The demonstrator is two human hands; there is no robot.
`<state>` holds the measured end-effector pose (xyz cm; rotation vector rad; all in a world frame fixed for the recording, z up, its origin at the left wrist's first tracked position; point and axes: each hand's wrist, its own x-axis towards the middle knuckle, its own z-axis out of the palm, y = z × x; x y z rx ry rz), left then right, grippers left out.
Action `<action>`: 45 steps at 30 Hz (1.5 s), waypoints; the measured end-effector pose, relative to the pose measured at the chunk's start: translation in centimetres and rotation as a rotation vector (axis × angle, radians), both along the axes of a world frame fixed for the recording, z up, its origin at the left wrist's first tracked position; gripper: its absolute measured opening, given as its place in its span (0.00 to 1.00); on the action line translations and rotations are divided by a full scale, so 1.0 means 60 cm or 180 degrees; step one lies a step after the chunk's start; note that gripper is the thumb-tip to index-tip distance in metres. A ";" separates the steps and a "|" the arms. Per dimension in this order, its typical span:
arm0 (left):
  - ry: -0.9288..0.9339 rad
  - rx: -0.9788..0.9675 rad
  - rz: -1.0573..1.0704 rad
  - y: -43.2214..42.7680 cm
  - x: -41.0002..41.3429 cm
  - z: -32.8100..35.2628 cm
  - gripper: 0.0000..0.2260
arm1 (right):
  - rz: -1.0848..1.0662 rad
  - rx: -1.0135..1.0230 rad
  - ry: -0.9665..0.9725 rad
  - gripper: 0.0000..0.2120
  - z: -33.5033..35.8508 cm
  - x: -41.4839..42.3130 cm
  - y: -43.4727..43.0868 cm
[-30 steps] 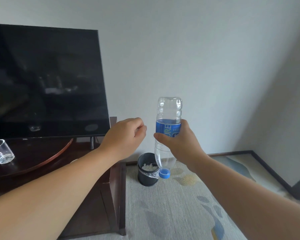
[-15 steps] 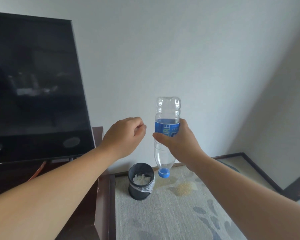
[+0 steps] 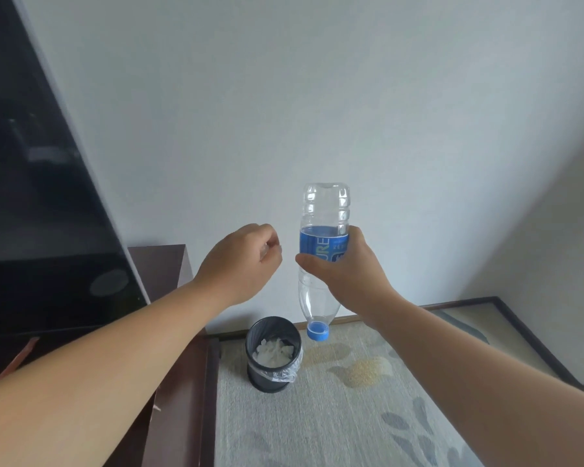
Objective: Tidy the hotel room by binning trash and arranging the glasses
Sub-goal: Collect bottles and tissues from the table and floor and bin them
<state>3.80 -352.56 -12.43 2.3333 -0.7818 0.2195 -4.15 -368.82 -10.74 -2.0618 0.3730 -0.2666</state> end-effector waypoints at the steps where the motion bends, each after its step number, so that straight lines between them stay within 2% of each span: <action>1: 0.0068 0.0054 0.0067 -0.016 0.016 -0.004 0.03 | 0.0044 0.0020 0.0006 0.27 -0.004 0.020 -0.019; 3: 0.0233 0.0184 0.0217 -0.046 0.044 -0.011 0.03 | 0.0143 0.0058 0.0052 0.27 -0.012 0.058 -0.055; 6: 0.0442 0.0351 0.0322 -0.082 0.080 -0.025 0.09 | 0.0268 0.0098 0.0094 0.28 -0.024 0.107 -0.100; 11: 0.0672 0.0359 0.0291 -0.120 0.137 -0.061 0.14 | 0.0396 0.0150 0.0191 0.30 -0.051 0.178 -0.145; 19: 0.0863 0.0450 0.0377 -0.140 0.232 -0.150 0.17 | 0.0518 0.0266 0.0481 0.25 -0.131 0.281 -0.161; 28: 0.1484 0.0576 0.0269 -0.147 0.353 -0.264 0.21 | 0.0493 0.0111 0.0843 0.28 -0.224 0.407 -0.164; 37: 0.1938 0.0729 0.0413 -0.157 0.416 -0.419 0.23 | 0.0673 0.0165 0.1238 0.25 -0.377 0.491 -0.179; 45: 0.2276 0.0815 0.0813 -0.174 0.429 -0.644 0.22 | 0.0831 0.0011 0.1632 0.24 -0.609 0.526 -0.193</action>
